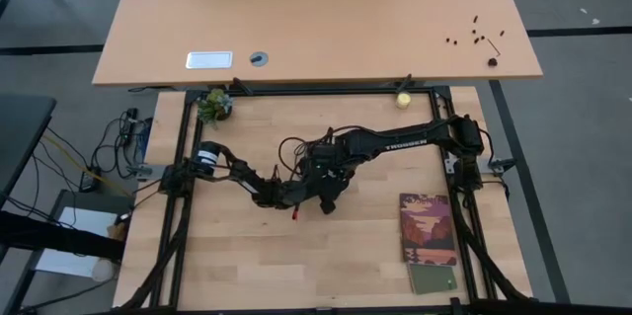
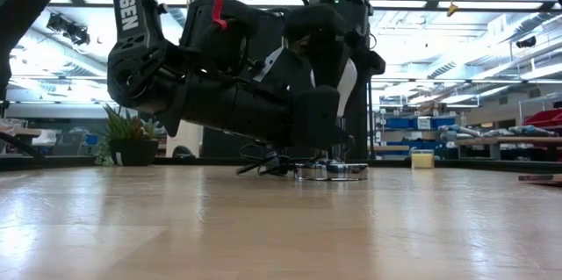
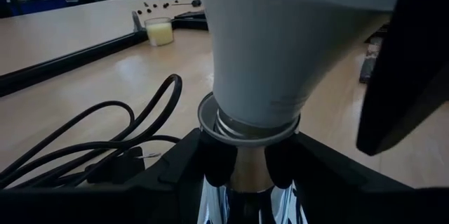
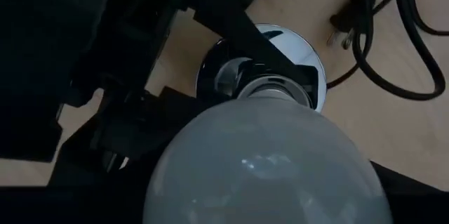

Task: Screw lightbulb
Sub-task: Insert the white lightbulb into the silver lamp

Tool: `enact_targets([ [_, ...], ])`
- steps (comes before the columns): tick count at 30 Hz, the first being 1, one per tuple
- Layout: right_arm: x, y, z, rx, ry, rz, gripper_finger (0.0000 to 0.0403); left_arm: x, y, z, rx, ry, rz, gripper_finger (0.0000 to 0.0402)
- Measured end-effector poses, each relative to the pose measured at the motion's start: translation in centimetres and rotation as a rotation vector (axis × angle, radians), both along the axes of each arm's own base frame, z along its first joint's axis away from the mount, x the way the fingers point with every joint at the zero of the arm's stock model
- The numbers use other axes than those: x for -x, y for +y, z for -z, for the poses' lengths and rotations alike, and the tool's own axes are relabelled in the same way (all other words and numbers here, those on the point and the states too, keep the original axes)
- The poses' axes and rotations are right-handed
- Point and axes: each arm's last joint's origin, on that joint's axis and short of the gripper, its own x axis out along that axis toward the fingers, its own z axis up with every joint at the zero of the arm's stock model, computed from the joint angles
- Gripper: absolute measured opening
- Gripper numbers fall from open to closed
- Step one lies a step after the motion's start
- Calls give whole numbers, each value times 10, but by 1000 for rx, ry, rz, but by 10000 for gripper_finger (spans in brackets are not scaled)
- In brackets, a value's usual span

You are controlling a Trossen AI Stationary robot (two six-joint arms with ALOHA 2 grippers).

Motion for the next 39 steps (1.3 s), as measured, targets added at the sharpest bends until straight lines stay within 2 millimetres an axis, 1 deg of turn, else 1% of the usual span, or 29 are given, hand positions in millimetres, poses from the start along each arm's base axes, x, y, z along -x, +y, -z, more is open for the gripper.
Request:
enact_targets([
  [5,-1,-6,0,-9,-18,88,259,0,1,0,0,-3,-8,184],
  [11,-4,-18,0,-3,-51,139,279,0,1,0,-3,-2,-17,184],
  [15,-4,-23,0,-3,-47,160,277,0,1,0,-11,1,-12,184],
  [19,-4,-25,0,3,-48,162,270,0,1,0,-13,2,-8,184],
  [22,-4,-26,0,17,-47,132,274,0,1,0,-16,4,-7,184],
  [26,-3,-27,-1,23,-45,61,298,0,1,0,-22,10,-3,184],
  [34,-3,-31,-2,-22,-53,-71,376,0,0,0,-21,11,-1,184],
  [37,-4,-30,-5,-15,-57,-139,394,0,-1,0,-20,11,8,184],
  [39,-6,-31,-7,-1,-61,-177,398,0,-1,0,-20,13,20,184],
])
